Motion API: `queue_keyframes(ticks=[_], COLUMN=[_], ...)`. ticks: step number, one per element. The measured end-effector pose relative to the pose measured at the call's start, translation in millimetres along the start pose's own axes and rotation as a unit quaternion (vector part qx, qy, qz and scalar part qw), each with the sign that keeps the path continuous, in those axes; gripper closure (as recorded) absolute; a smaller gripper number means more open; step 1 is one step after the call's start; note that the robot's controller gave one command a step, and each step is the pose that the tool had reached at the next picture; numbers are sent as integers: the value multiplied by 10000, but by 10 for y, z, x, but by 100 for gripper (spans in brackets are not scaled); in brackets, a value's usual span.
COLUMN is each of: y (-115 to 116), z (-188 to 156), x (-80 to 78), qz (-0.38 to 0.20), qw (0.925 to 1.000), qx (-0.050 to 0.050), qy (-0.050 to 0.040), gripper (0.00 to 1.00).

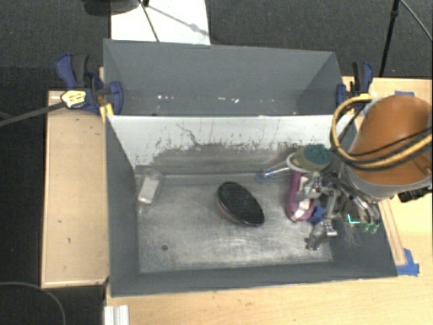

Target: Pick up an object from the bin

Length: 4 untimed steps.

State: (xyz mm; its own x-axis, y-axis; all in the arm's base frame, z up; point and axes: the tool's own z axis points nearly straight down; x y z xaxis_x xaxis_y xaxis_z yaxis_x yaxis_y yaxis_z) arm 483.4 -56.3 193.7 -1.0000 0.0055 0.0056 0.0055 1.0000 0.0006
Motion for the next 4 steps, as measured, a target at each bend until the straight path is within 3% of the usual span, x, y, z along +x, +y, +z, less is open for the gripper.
queue_keyframes(ticks=[1,2,3,4], y=[383,1087,1040,1019], z=[1182,1118,1119,-218], x=[-468,-776,-771,-677], qz=[-1391,-1331,-1312,-1791], qw=[9903,9911,9913,9838], qx=[5,-13,6,13], qy=[-38,-63,-53,-76], gripper=[0,0,100,100])
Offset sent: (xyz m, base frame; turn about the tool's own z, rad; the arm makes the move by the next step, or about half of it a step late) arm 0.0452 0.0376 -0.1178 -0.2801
